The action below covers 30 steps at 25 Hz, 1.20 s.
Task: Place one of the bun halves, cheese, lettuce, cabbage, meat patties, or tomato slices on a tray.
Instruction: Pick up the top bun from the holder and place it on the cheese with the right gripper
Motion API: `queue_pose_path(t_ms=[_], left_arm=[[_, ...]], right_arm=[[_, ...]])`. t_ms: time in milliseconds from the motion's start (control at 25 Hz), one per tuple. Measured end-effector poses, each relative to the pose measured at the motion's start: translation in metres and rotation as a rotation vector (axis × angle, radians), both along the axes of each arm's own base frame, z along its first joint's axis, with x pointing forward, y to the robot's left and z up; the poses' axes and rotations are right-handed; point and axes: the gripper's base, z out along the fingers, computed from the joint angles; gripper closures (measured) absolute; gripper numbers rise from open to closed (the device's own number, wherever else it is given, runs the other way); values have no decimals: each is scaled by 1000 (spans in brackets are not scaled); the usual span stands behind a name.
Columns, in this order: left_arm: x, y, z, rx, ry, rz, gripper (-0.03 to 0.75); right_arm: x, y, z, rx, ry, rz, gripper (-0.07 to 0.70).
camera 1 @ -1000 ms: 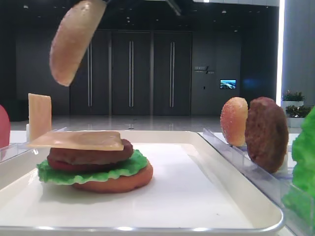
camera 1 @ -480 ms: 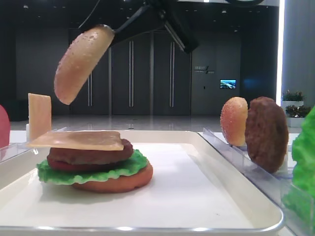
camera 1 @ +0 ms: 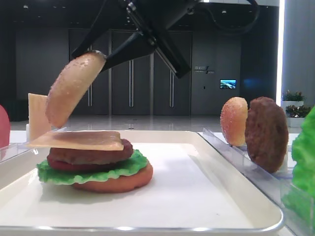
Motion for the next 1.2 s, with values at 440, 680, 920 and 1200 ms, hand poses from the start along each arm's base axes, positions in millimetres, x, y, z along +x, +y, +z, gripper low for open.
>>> queue_pose_path(t_ms=[440,680,920,1200], left_arm=[[0,0,0,0,0,0,325],[0,0,0,0,0,0,325],[0,0,0,0,0,0,325],[0,0,0,0,0,0,325]], right_arm=[[-2,-1,-7,7,36,-26,450],[-5,-1,-14,-5,46,-38,450],[-5,0,-14,-6,38,-45,450],[-4,0,-14,-6,34,-54,450]])
